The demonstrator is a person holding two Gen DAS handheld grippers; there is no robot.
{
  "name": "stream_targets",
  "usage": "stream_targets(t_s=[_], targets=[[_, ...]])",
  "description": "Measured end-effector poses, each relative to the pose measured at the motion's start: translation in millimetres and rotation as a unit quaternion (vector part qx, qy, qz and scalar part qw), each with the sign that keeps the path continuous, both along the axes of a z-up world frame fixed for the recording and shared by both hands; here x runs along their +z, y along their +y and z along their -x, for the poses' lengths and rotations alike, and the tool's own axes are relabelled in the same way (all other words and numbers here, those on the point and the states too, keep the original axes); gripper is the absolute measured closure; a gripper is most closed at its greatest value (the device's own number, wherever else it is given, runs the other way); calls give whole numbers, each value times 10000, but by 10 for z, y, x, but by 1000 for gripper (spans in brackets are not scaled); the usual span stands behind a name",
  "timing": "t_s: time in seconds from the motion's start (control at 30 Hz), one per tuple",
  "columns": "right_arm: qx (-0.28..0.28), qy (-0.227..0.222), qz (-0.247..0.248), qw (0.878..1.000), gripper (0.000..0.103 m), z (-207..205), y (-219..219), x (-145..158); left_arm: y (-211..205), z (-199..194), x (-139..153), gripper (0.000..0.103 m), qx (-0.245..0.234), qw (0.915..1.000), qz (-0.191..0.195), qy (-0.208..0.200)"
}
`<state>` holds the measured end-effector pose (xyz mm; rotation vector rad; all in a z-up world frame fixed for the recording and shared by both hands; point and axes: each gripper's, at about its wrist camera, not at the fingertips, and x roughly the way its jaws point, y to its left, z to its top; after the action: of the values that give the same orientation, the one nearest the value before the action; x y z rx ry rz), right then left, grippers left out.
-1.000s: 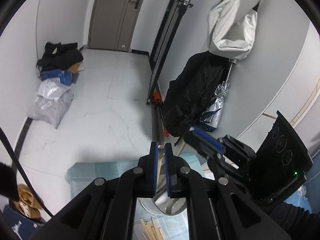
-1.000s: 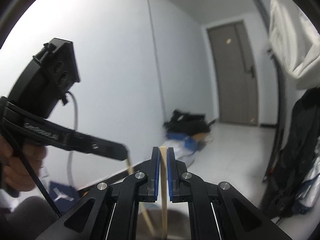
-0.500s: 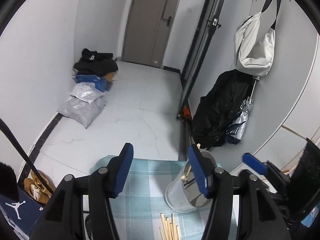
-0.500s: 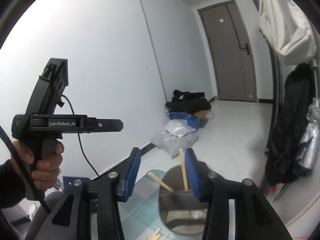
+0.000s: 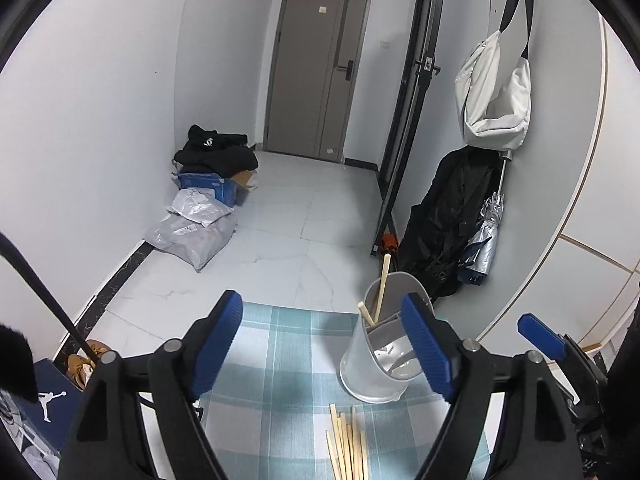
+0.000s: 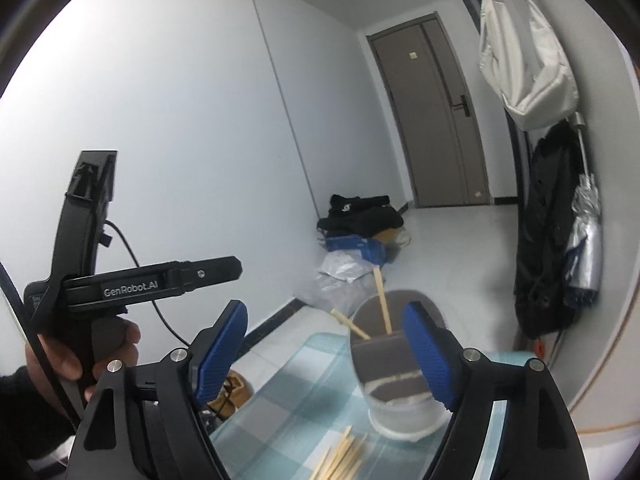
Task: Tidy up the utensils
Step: 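Lower the chopsticks into the white holder and open both tools, then move both open tools back down to the remaining chopsticks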
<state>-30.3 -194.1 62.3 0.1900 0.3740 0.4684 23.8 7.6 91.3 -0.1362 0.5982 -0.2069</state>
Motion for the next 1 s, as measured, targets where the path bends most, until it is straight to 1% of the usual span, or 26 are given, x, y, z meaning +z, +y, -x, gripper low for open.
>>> stream_targets(t_s=[0.1, 0.3, 0.53, 0.6, 0.67, 0.73, 0.87, 1.0], targets=[[-155, 48, 6, 9999, 15, 70, 26, -66, 21, 94, -58, 18, 149, 9999, 2, -86], [-404, 113, 86, 9991, 13, 244, 40, -194, 43, 226, -252, 12, 344, 9993, -32, -165], [-566, 404, 383, 9968, 13, 352, 131, -460, 63, 328, -572, 12, 404, 9992, -63, -48], [-609, 534, 518, 9954, 13, 368, 163, -562, 58, 331, -663, 12, 423, 9991, -97, 32], [-635, 702, 620, 9936, 13, 363, 180, -674, 56, 306, -753, 12, 419, 9988, -120, 221], [-618, 849, 672, 9922, 13, 356, 187, -796, 65, 305, -789, 12, 426, 9987, -59, 264], [-636, 1110, 746, 9890, 13, 322, 192, -973, 81, 274, -849, 12, 435, 9986, -101, 278], [-676, 1328, 965, 9841, 13, 270, 239, -1135, 101, 230, -1015, 12, 449, 9980, -76, 428]])
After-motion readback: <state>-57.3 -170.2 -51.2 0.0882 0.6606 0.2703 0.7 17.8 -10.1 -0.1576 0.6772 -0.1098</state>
